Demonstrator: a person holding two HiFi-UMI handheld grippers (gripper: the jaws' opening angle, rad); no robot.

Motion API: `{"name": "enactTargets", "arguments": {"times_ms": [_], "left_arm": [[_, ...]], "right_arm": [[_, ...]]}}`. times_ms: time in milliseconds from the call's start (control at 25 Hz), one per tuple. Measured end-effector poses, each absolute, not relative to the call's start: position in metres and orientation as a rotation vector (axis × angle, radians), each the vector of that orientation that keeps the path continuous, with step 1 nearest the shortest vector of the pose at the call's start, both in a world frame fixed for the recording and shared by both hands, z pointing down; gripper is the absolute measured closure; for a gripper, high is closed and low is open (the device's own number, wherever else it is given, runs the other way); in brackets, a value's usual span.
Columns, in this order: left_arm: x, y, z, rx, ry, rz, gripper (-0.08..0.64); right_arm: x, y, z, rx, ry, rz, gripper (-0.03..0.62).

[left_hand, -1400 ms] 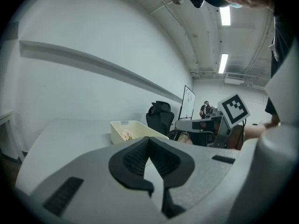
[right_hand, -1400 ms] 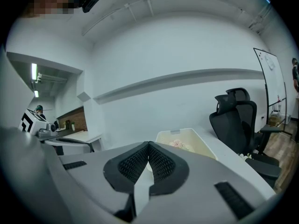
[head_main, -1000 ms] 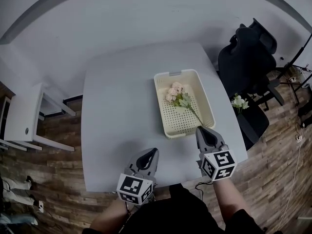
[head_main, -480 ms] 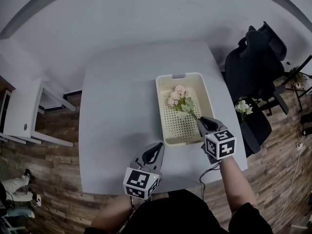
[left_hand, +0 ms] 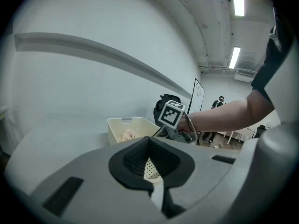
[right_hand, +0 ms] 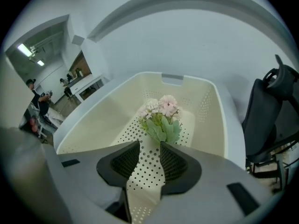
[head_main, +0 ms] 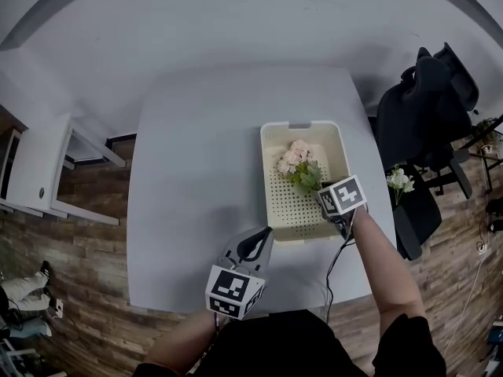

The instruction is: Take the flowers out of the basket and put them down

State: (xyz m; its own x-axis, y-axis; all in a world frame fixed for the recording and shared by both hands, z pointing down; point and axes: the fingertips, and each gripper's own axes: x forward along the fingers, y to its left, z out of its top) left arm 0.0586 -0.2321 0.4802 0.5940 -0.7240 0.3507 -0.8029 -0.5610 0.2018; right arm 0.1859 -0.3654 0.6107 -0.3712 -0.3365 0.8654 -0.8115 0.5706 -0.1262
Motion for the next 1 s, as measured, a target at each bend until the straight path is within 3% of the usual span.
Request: {"name": "enactTargets", "arguments": {"times_ms": [480, 1000], "left_arm": [[0.061, -0.239, 0.481, 2.450, -1.276, 0.317, 0.554], [0.059, -0.239, 0.484, 2.420, -1.303, 0.337, 0.554]], "right_arm": [[0.204, -0.387, 0.688, 0.948, -1.578, 0.842, 0.448], [0.211, -0.387, 0.714, 1.016, -1.546, 0.941, 0.454]]}}
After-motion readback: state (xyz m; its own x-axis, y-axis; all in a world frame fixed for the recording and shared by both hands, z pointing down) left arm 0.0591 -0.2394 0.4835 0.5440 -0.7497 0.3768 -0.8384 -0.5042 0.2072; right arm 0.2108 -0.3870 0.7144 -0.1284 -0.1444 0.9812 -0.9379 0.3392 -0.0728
